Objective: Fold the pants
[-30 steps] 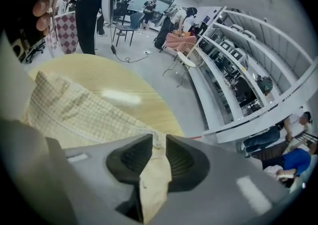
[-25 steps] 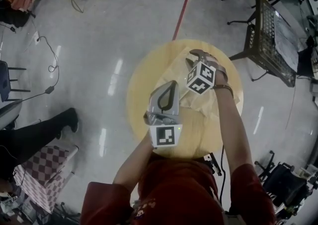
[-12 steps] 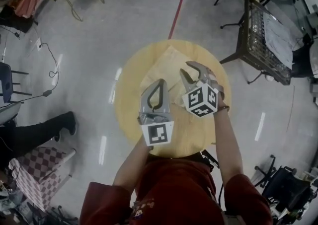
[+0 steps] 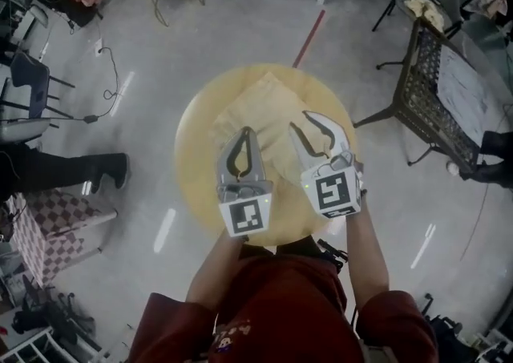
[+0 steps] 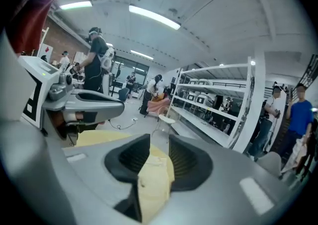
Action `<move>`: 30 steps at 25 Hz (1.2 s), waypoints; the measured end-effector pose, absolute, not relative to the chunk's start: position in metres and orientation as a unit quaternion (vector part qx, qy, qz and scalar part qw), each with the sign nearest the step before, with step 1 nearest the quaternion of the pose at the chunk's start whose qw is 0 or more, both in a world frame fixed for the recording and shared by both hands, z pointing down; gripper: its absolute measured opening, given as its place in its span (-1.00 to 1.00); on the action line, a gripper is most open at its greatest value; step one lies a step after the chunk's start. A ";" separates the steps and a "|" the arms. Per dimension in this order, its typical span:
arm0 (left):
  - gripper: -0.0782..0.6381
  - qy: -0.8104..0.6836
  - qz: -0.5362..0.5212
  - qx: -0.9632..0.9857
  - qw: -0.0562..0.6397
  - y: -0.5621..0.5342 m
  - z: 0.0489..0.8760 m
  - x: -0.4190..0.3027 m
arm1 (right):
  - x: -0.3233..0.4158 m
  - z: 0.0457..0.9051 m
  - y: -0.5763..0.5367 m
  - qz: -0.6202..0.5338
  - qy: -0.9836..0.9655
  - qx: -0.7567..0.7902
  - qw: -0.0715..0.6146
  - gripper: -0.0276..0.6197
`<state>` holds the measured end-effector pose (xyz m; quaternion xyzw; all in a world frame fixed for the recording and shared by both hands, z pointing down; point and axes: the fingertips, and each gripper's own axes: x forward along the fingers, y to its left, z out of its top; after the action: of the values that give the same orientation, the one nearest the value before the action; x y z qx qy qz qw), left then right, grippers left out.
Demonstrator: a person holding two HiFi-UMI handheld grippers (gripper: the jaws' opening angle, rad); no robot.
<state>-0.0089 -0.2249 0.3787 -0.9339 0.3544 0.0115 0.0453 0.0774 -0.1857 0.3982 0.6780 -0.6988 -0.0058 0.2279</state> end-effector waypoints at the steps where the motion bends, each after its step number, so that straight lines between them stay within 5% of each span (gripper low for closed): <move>1: -0.76 0.366 0.013 -0.930 0.046 -0.220 0.377 -0.013 | 0.077 0.394 -0.180 -0.015 -0.704 0.674 0.225 -0.55; 11: -0.76 0.471 0.032 -0.880 0.055 -0.186 0.362 -0.077 | 0.037 0.377 -0.150 -0.053 -0.752 0.639 0.156 -0.55; 18: -0.76 0.493 -0.002 -0.861 0.123 -0.145 0.361 -0.109 | 0.005 0.375 -0.120 -0.065 -0.782 0.603 0.140 -0.55; 25: -0.76 0.550 0.051 -0.831 0.058 -0.081 0.356 -0.119 | 0.007 0.364 -0.065 -0.075 -0.799 0.584 0.122 -0.55; 30: -0.76 0.544 0.013 -0.829 0.126 -0.037 0.342 -0.111 | 0.029 0.355 -0.021 -0.073 -0.797 0.587 0.122 -0.55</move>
<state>-0.1111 -0.0366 0.3423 -0.8293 0.5442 0.0132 0.1263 0.0287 -0.0207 0.3548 0.5866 -0.7972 -0.0727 0.1224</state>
